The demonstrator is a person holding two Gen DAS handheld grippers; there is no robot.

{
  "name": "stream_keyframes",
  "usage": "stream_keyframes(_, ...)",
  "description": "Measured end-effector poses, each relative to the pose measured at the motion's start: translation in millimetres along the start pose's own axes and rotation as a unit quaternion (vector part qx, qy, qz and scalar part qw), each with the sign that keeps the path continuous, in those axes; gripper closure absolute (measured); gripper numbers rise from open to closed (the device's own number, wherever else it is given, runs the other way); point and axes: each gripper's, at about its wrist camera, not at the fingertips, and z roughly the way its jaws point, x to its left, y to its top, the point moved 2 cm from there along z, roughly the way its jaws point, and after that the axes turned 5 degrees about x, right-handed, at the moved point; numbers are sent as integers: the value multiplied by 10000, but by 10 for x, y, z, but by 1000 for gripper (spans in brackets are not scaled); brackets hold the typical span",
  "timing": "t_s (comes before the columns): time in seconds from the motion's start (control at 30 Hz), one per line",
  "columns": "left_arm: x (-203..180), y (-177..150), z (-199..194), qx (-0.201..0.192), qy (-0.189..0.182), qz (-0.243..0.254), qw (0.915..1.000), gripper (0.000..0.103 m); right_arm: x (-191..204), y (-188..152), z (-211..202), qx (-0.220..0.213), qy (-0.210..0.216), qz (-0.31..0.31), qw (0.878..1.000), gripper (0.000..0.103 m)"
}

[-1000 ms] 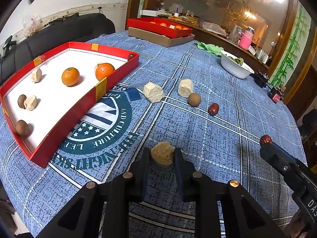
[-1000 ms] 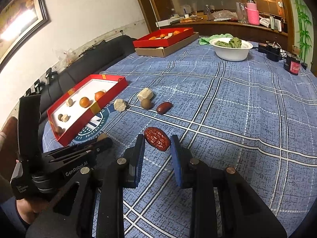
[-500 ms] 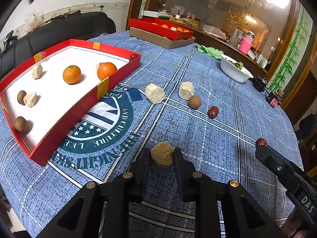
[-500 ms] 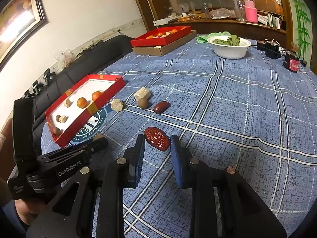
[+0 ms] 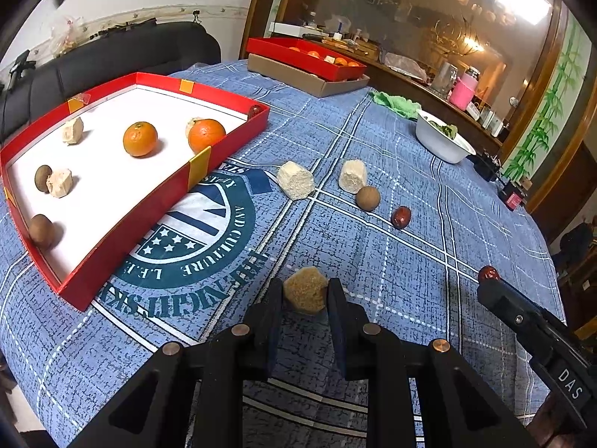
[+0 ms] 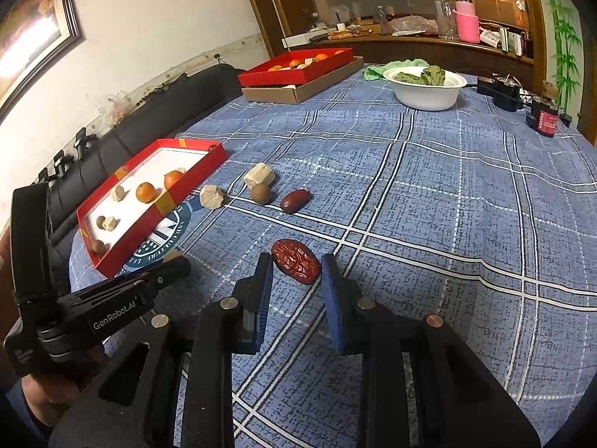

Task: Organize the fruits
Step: 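Lift the date and pastry and carry both toward the red tray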

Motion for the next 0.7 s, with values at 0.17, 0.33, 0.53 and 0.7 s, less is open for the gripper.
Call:
stream_keyframes(0.17,7,1,-9,-22,-8,-31,10000,80,25,1,-2,-5,-95,-68,9999,78)
stream_keyframes(0.33,41,-5,-44,-86,110,-77,9999,80,145,5,-9,-8,-273,-359,9990,78)
stream_keyframes(0.53,263,41,-109,-105,347,-255,9990,80,412,40,29,17,-154,-677,9976,78)
stream_keyframes(0.7,529,186,-281,-327,514,-476,9970,81,690,145,105,19,-23,-990,9951,78)
